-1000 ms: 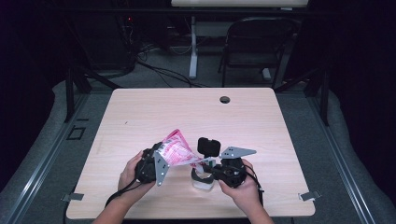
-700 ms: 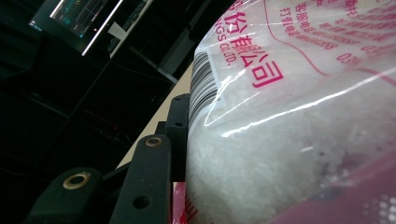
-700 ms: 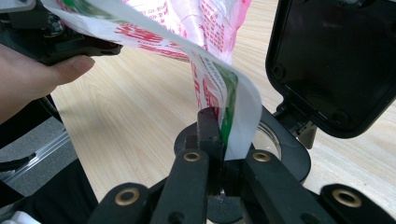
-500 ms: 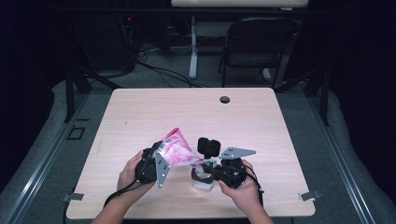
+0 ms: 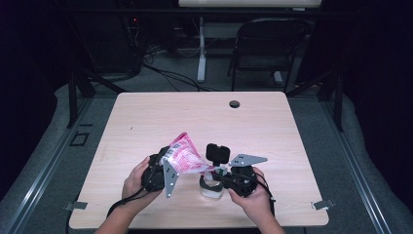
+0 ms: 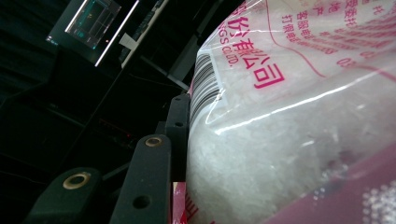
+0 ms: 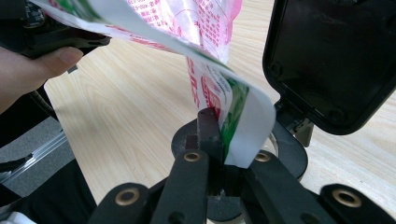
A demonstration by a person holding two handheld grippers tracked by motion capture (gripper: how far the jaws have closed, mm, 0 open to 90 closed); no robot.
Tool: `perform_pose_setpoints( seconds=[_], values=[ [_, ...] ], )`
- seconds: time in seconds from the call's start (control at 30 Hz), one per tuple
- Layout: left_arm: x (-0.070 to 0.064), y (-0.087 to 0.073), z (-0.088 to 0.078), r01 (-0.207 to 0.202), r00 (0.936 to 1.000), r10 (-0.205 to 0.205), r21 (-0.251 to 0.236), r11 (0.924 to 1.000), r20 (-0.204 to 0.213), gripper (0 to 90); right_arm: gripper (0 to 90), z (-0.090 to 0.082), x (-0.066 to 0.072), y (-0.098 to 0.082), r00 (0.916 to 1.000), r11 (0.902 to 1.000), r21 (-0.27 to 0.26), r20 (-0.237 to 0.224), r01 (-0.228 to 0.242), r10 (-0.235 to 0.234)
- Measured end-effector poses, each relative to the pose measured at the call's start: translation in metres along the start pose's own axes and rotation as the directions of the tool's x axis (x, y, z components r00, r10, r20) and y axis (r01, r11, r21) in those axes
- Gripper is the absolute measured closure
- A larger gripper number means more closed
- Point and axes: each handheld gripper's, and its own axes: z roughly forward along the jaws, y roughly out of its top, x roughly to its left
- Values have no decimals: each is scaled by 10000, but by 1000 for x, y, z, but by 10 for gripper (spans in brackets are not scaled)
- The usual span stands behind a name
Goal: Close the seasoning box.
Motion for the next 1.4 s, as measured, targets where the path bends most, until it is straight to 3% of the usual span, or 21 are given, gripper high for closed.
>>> perform_pose_setpoints(
  seconds=[0.9,1.4],
  values=[
    [-4,5,-3,-607,9979,605,-105,9981,-249,696,899,1,-1,-3,9998,9997,231,202,67,-72],
    [-4,11,-3,-1271,9915,1271,-4,9919,-269,699,899,1,-2,-5,9997,9997,217,220,-90,85]
  ],
)
